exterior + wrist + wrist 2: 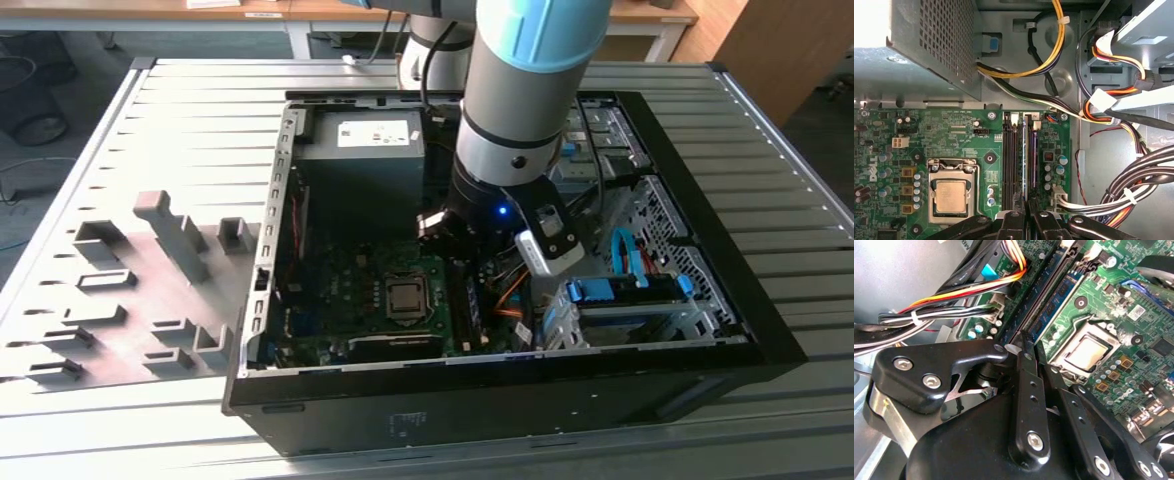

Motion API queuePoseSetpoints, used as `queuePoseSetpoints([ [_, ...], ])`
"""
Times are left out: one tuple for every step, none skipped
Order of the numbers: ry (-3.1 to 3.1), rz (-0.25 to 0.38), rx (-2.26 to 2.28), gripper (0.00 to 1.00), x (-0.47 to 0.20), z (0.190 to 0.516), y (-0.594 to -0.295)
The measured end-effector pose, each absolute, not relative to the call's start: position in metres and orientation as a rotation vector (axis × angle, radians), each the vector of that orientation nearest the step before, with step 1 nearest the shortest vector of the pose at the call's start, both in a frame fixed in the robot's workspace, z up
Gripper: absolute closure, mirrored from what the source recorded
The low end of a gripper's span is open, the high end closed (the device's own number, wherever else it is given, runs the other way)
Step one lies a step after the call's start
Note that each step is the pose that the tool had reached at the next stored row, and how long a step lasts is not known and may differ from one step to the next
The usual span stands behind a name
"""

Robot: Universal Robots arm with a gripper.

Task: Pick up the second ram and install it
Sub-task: 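Insert the second ram into the second slot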

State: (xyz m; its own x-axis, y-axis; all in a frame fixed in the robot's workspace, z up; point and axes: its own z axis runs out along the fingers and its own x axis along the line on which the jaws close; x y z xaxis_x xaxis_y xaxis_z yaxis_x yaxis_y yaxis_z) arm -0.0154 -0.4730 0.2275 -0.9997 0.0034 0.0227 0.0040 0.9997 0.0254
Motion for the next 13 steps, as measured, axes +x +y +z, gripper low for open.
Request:
queuePoseSetpoints([
  [-3.119,-0.040,-0.006,0.86,-0.015,0.227,-0.473],
  [-3.119,-0.040,-0.006,0.86,-0.015,0.227,-0.472],
  [-3.119,-0.040,-0.006,0.86,-0.015,0.227,-0.472],
  [-3.119,-0.040,-0.006,0.86,-0.015,0.227,-0.470],
  [-3.119,-0.040,-0.006,0.86,-0.015,0.226,-0.470],
  [-3.119,-0.040,-0.006,0.86,-0.016,0.226,-0.470],
  [-3.119,-0.040,-0.006,0.86,-0.018,0.226,-0.470],
  [-3.119,-0.040,-0.006,0.86,-0.021,0.226,-0.470],
  [-3.120,-0.040,-0.006,0.86,-0.023,0.226,-0.470],
  [-3.120,-0.040,-0.006,0.86,-0.025,0.226,-0.470],
  [-3.120,-0.040,-0.006,0.86,-0.026,0.226,-0.470],
  [-3.120,-0.039,-0.006,0.86,-0.027,0.226,-0.470],
  [-3.120,-0.035,-0.006,0.86,-0.026,0.226,-0.470],
])
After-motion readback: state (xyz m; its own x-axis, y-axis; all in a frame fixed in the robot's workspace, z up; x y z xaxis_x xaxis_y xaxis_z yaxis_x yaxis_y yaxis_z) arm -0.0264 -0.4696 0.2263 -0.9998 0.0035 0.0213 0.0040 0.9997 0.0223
